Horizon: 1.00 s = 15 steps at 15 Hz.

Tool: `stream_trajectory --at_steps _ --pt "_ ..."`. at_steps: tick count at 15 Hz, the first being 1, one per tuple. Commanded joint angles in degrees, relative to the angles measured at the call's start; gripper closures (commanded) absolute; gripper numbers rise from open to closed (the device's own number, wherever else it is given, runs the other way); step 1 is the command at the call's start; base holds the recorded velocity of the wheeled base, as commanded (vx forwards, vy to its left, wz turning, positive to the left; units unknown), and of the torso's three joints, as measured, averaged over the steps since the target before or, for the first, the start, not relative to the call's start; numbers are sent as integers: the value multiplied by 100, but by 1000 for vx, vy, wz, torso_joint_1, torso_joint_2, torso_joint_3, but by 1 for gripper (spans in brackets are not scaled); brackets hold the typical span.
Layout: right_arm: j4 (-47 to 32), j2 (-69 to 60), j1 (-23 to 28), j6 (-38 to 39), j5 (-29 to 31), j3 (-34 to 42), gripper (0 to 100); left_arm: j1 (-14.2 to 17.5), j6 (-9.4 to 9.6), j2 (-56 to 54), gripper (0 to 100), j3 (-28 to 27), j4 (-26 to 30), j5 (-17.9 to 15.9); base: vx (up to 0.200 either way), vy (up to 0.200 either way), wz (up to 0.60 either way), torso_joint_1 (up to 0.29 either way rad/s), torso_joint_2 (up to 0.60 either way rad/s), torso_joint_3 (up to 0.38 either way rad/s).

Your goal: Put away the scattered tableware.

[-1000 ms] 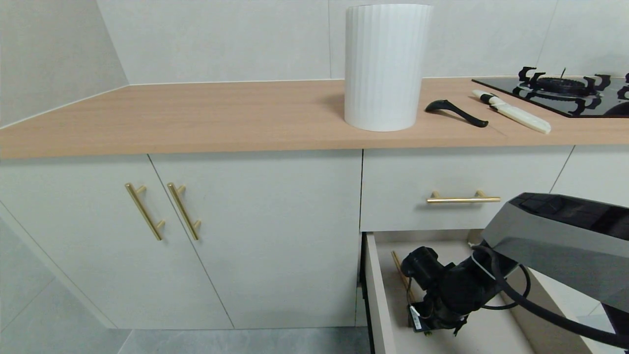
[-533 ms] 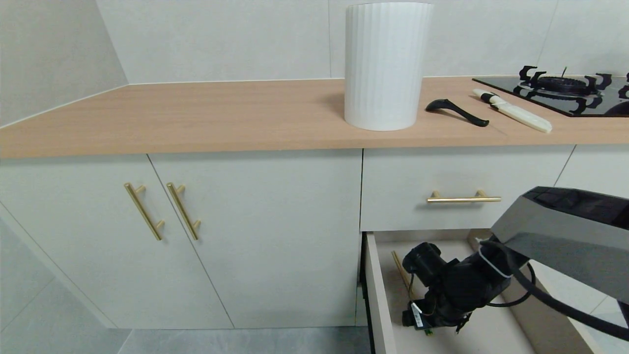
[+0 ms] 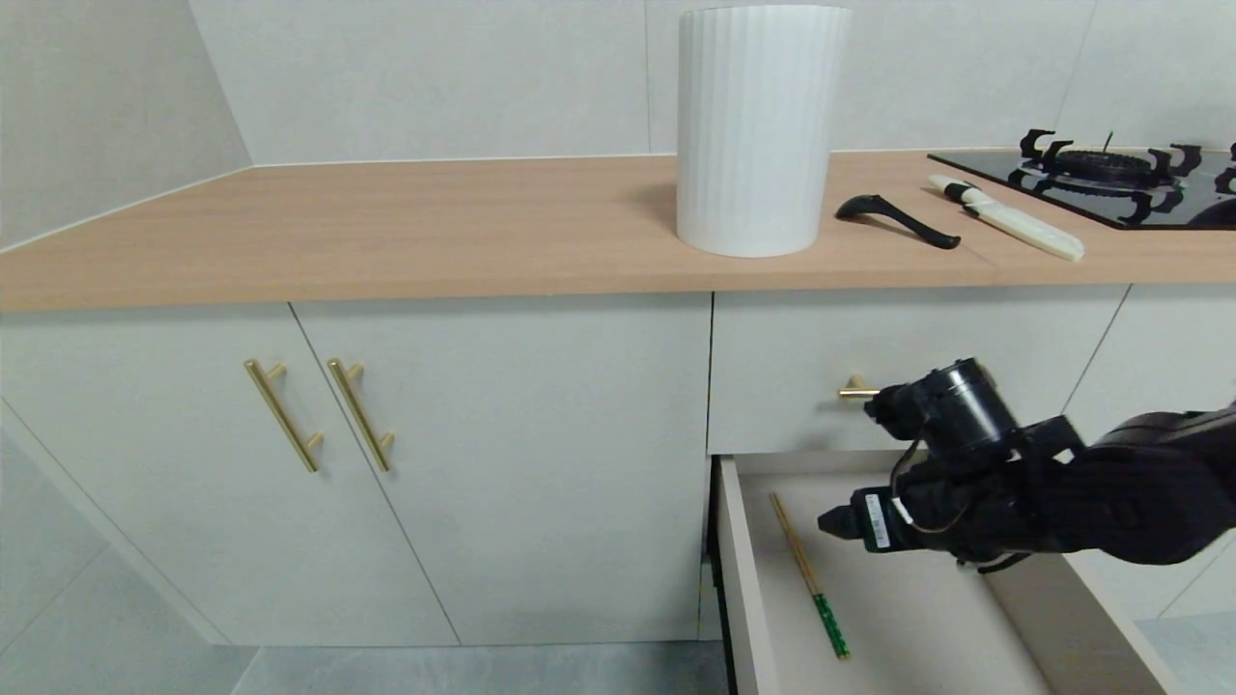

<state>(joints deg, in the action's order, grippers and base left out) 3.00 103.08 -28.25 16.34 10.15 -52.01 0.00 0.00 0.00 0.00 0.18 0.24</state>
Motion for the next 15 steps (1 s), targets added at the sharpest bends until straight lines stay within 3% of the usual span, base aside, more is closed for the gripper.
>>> stream_trajectory --at_steps 1,6,15 --pt "17 -1185 223 -236 4 147 0 0 0 0 0 0 -1 2 0 0 0 0 0 0" --pt "52 -1888 619 -772 39 208 0 0 0 0 0 0 -1 2 0 0 0 0 0 0" --pt "52 -1968 706 -878 118 208 0 0 0 0 0 0 -1 2 0 0 0 0 0 0"
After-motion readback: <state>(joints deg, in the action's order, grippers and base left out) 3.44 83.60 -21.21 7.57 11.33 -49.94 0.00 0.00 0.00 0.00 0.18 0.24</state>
